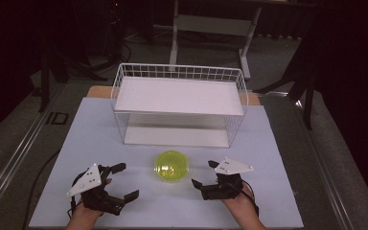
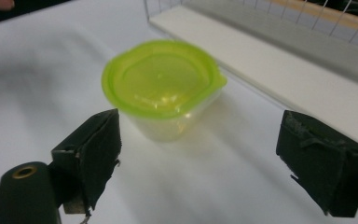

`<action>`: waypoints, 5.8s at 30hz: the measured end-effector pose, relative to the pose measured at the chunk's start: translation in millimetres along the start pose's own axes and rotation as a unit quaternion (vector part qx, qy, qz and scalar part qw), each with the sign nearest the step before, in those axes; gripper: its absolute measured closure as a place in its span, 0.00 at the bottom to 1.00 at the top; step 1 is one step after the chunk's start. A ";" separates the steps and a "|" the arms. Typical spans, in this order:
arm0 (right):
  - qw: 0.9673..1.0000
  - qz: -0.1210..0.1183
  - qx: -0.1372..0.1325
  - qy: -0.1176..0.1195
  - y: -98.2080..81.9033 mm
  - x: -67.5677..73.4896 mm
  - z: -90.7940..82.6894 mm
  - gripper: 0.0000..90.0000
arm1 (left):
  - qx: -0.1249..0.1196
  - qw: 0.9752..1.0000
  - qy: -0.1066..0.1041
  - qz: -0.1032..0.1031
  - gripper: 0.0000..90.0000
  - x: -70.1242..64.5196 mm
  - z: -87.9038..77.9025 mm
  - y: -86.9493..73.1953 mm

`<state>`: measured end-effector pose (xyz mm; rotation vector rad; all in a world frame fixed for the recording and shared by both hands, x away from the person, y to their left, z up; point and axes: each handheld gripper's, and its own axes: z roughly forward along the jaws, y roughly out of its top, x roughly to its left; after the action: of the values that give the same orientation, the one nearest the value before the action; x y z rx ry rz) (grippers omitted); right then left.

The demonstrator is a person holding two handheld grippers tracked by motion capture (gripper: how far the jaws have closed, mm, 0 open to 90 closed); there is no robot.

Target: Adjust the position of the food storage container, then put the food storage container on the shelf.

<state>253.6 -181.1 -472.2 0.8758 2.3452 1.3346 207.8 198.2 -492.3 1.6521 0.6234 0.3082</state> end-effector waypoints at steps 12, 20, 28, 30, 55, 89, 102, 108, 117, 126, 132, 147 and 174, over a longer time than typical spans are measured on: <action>1.000 0.009 -0.017 -0.007 19.9 -0.9 4.4 0.20 | 0.023 1.000 -0.001 -0.011 0.01 5.0 13.2 34.0; 1.000 0.012 -0.009 -0.013 31.5 1.3 12.7 0.19 | 0.061 0.996 -0.001 -0.069 0.01 13.4 28.4 44.2; 0.999 0.034 -0.006 -0.001 36.4 -5.9 24.4 0.14 | 0.095 0.993 0.011 -0.072 0.01 22.2 45.1 49.5; 0.999 0.039 0.009 -0.005 36.7 -5.5 30.6 0.13 | 0.107 0.991 0.015 -0.074 0.01 23.8 50.9 49.6; 0.982 0.166 0.082 0.040 15.1 -31.2 66.0 0.49 | 0.195 0.953 0.045 -0.228 0.50 45.7 92.3 8.7; 0.978 0.168 0.098 0.071 16.3 -11.0 51.5 0.89 | 0.257 0.946 0.069 -0.183 0.88 3.7 89.8 16.1; 0.985 0.139 0.084 0.054 32.8 -9.8 47.5 0.89 | 0.228 0.956 0.073 -0.167 0.91 13.8 90.5 31.6; 0.986 0.143 0.071 0.044 43.1 -18.9 47.0 0.89 | 0.214 0.962 0.083 -0.151 0.91 18.6 97.0 45.5; 0.988 0.145 0.051 0.020 56.4 -38.4 44.4 0.89 | 0.189 0.969 0.087 -0.134 0.91 27.6 114.5 57.6; 0.985 0.158 0.068 0.013 57.4 -54.1 62.9 0.88 | 0.193 0.966 0.102 -0.139 0.91 42.2 128.1 48.7; 0.984 0.161 0.074 0.006 57.2 -62.1 72.5 0.88 | 0.189 0.966 0.101 -0.145 0.90 50.7 135.2 43.6; 0.983 0.163 0.086 -0.009 53.6 -78.1 88.4 0.88 | 0.190 0.965 0.104 -0.147 0.90 65.8 152.4 34.2; 0.982 0.177 0.058 -0.018 55.0 -91.3 97.4 0.82 | 0.132 0.978 0.120 -0.110 0.82 82.1 161.4 35.4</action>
<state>395.2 -153.5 -479.3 1.3928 2.3346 1.3018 368.6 108.1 -499.6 1.7910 1.0600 0.2742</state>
